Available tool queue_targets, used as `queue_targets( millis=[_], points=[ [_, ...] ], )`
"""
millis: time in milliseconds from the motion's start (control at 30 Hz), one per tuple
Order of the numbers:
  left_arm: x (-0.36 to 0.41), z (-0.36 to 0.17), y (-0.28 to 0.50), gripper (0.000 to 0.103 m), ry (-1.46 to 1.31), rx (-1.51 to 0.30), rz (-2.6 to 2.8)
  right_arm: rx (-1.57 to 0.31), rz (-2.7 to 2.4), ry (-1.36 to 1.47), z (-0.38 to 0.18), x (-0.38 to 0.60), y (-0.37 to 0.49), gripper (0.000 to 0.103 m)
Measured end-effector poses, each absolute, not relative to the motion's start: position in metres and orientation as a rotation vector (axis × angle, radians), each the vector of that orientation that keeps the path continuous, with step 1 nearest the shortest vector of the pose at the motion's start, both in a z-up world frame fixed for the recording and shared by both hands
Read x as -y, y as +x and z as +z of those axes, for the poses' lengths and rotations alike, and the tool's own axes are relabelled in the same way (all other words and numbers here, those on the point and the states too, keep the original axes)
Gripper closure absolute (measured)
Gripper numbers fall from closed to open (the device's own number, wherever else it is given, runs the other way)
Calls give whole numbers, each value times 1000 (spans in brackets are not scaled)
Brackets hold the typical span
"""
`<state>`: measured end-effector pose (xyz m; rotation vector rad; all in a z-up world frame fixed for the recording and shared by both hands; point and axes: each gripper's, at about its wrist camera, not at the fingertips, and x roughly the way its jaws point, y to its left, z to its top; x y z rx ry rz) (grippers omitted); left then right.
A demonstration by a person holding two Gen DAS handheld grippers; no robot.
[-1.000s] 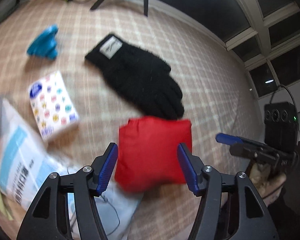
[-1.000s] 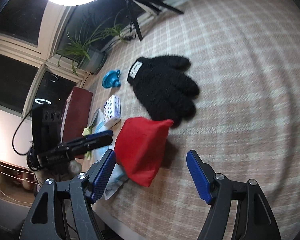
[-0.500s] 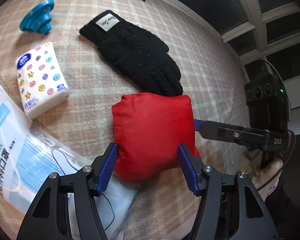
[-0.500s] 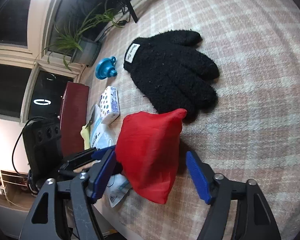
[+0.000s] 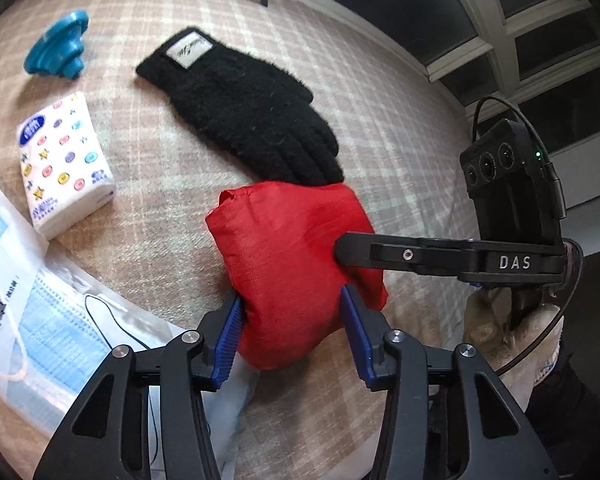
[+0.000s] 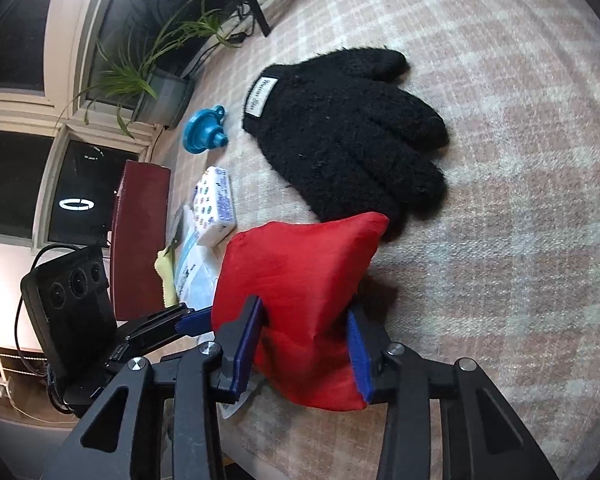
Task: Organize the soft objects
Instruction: 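Close the right gripper on the red pouch and lift it, then carry the red pouch into the shoebox and open the right gripper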
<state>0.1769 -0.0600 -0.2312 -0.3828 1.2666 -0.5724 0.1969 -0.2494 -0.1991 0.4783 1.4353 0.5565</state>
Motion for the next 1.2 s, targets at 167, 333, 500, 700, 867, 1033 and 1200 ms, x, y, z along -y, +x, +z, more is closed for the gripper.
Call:
queue_targets(
  millis=[167,333,500,700,867,1033,1200],
  points=[
    [52,-214,171,58,-383,-1218,-577,-1397,574,460,-177,239,195,67],
    [34,-189,159,58,-388,-1151,-564,-1351,617,416,-147,215,194,67],
    [3,-160,144,58,-410,-1069,-533,-1305,684,367,-119,176,194,67],
    [-49,-130,126,58,-426,-975,-460,-1268,788,289,-91,109,198,67],
    [-98,-113,108,58,-445,-910,-379,-1249,873,218,-78,44,201,67],
    [-152,-104,91,58,-474,-856,-291,-1232,948,141,-71,-26,200,67],
    [-200,-104,76,58,-503,-828,-212,-1237,1004,73,-73,-87,201,67]
  ],
)
